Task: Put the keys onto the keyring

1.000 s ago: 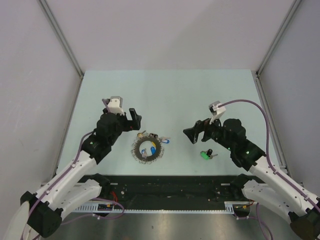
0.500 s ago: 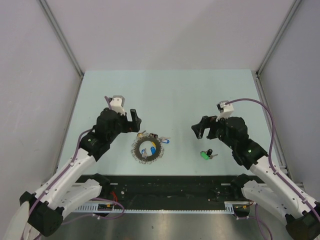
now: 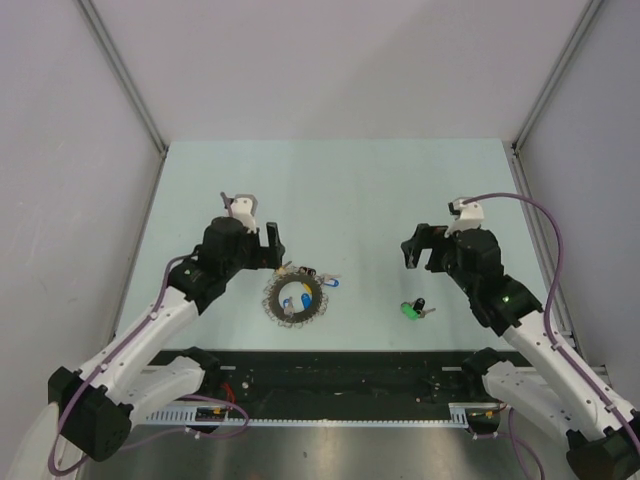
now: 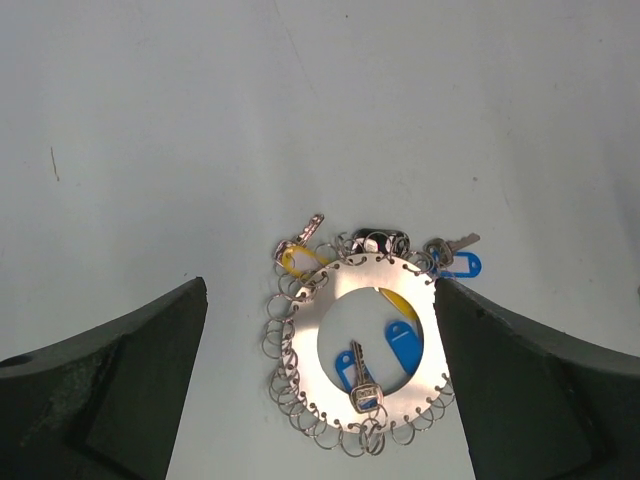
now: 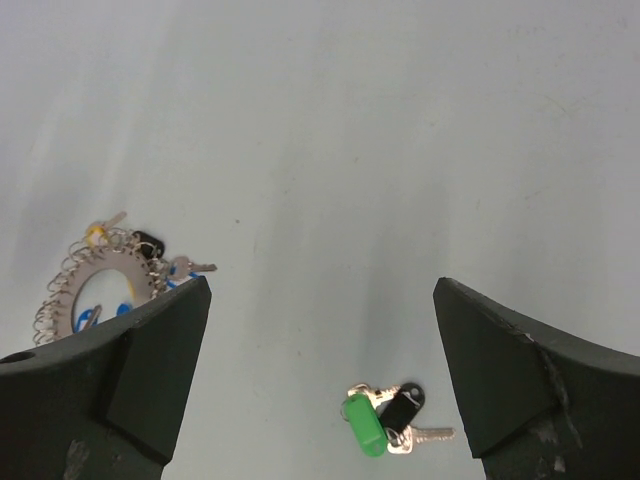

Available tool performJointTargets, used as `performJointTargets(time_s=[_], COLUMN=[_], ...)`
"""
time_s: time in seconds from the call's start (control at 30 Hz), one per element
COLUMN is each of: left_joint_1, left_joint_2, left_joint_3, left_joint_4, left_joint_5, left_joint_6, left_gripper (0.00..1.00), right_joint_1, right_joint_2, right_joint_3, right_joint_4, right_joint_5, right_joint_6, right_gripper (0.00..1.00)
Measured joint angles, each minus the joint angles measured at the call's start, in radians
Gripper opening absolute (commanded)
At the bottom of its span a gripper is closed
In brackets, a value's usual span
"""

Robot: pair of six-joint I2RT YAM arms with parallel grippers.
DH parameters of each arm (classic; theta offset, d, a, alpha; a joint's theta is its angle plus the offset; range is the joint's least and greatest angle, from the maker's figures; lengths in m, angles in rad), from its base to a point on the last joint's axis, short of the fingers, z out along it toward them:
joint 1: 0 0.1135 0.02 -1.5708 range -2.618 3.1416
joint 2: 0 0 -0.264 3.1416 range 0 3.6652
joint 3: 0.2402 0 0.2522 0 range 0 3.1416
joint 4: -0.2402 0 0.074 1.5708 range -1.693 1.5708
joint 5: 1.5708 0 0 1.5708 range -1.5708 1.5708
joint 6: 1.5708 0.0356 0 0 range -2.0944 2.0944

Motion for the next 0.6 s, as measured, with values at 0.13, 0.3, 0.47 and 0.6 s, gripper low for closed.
performJointTargets(time_s=[0.13, 0.3, 0.47, 0.6], left_joint_1=[0.0, 0.001, 0.002, 0.002], left_joint_2=[0.021, 0.08, 0.166, 0.199], left_joint_3=[0.0, 0.013, 0.072, 0.08], left_joint_4=[-0.004, -0.012, -0.026, -0.024], left_joint_5=[0.0, 0.006, 0.026, 0.049], left_joint_6=[-0.001, -0.002, 0.0, -0.005], left_gripper=[1.0, 1.0, 0.99, 0.96], right_joint_1=[-0.029, -0.064, -0.105, -0.111], right_joint_2=[0.056, 0.09, 0.161, 0.216], right_joint_3=[0.037, 0.046, 0.053, 0.053], right_joint_4=[-0.049, -0.132, -0.209, -0.265], right_joint_5=[0.027, 0.039, 0.022, -0.012], right_joint_6=[0.003, 0.032, 0.062, 0.085], right_gripper=[1.0, 1.0, 1.0, 1.0])
